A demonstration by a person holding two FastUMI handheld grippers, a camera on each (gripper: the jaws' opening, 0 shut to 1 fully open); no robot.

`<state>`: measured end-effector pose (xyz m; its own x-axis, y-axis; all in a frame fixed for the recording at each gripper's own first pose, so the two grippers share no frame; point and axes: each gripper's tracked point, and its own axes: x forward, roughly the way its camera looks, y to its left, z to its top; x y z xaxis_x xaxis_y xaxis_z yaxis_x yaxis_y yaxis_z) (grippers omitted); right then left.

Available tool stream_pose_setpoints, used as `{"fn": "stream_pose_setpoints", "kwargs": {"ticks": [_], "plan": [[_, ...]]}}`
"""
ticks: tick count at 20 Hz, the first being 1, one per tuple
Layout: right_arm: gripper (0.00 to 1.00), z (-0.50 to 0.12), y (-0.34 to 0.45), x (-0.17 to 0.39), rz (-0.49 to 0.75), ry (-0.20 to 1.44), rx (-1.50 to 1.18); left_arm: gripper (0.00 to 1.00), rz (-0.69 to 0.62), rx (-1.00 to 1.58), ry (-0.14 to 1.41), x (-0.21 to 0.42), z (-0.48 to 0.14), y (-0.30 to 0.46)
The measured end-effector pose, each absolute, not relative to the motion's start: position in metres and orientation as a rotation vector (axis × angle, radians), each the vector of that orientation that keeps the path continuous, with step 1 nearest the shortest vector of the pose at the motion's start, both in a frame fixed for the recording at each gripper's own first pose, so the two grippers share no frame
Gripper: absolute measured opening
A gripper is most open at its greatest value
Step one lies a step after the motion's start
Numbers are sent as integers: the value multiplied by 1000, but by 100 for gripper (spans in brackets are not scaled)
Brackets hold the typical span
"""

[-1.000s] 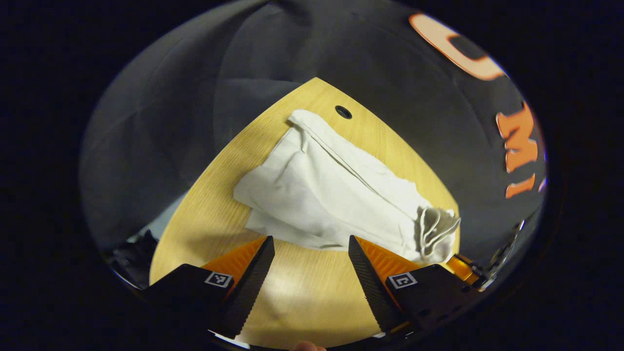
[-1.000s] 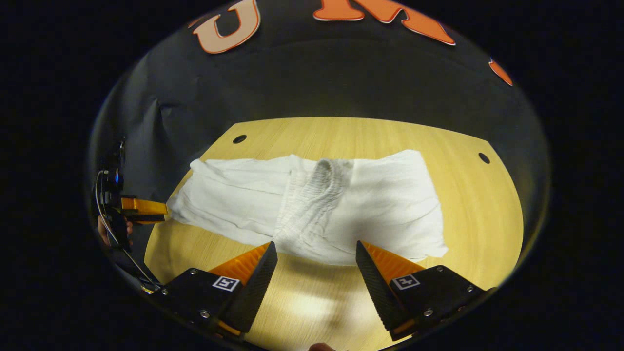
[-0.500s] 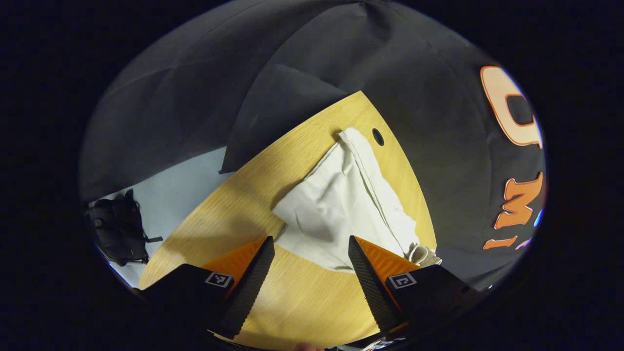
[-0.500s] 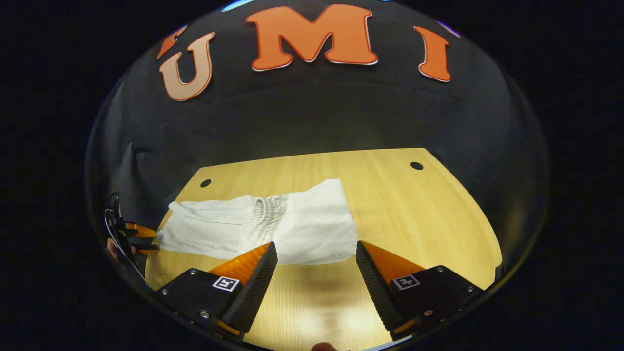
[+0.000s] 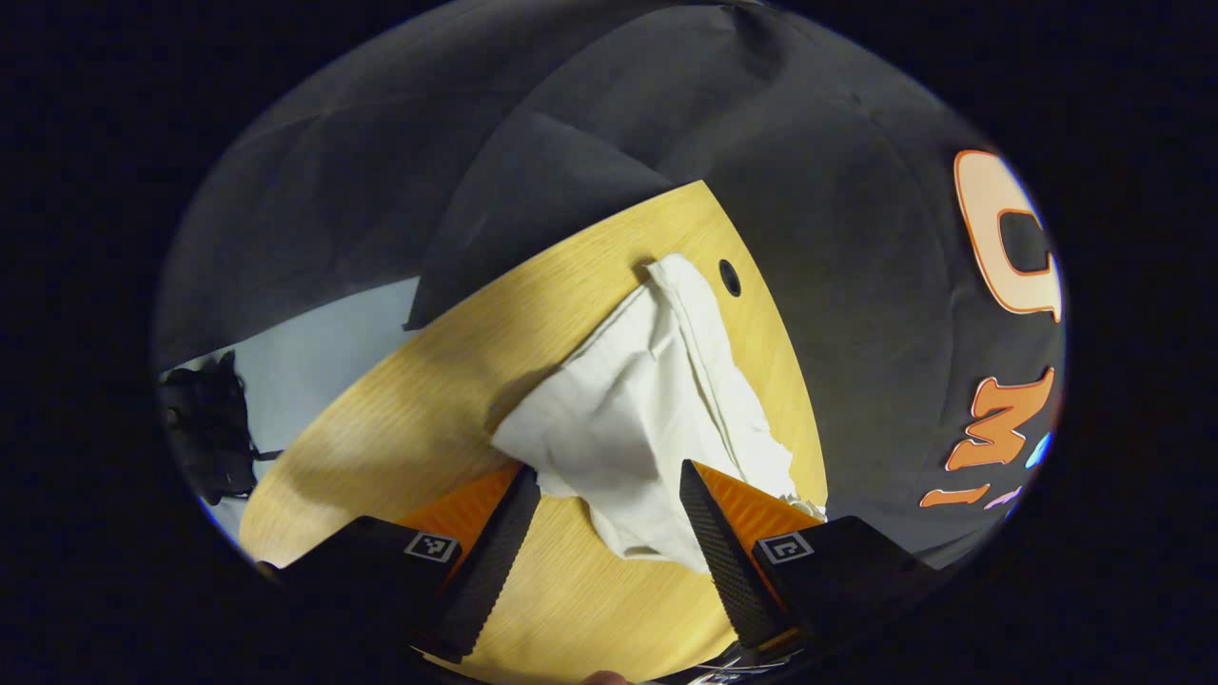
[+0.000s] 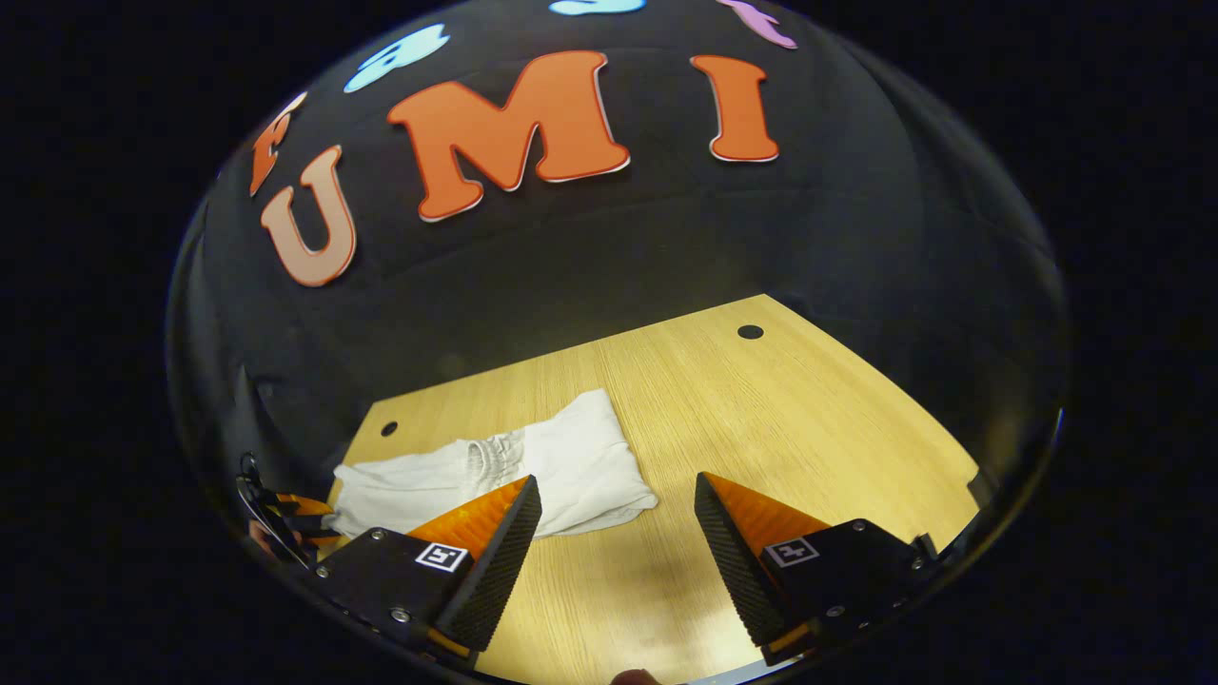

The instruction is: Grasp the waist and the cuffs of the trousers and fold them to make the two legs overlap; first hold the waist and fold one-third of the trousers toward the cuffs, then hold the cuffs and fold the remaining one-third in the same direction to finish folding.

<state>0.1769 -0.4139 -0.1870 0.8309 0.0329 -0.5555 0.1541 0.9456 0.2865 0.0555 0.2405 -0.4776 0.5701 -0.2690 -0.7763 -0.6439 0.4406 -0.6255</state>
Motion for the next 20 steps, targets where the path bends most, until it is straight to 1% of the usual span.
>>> {"fn": "stream_pose_setpoints", "kwargs": {"ticks": [1, 3, 4, 7, 8, 9, 10, 12, 13, 14, 18, 20], "plan": [[97, -189, -420, 172, -84, 583, 342, 99, 277, -1129, 978, 62, -478, 238], [98, -186, -444, 156, -116, 574, 342, 97, 266, -1112, 968, 75, -481, 234], [98, -183, -454, 149, -131, 575, 342, 98, 274, -1091, 984, 76, -486, 232], [99, -179, -476, 137, -165, 559, 371, 51, 314, -1052, 1026, 79, -493, 227], [99, -179, -481, 134, -171, 552, 390, 48, 324, -1046, 1050, 77, -496, 221], [99, -180, -487, 131, -178, 549, 406, 49, 344, -1046, 1061, 76, -504, 216], [99, -182, -491, 127, -178, 551, 418, 19, 385, -1043, 1057, 74, -497, 223], [99, -186, -499, 123, -178, 558, 433, 13, 409, -1028, 1023, 79, -490, 219], [99, -188, -503, 122, -179, 557, 438, 14, 420, -1006, 994, 81, -479, 221], [99, -189, -505, 124, -172, 556, 444, 11, 425, -991, 965, 84, -467, 222], [98, -204, -512, 128, -146, 601, 390, 11, 434, -960, 887, 102, -415, 208], [99, -206, -509, 134, -113, 614, 382, 11, 420, -932, 851, 116, -386, 198]]}}
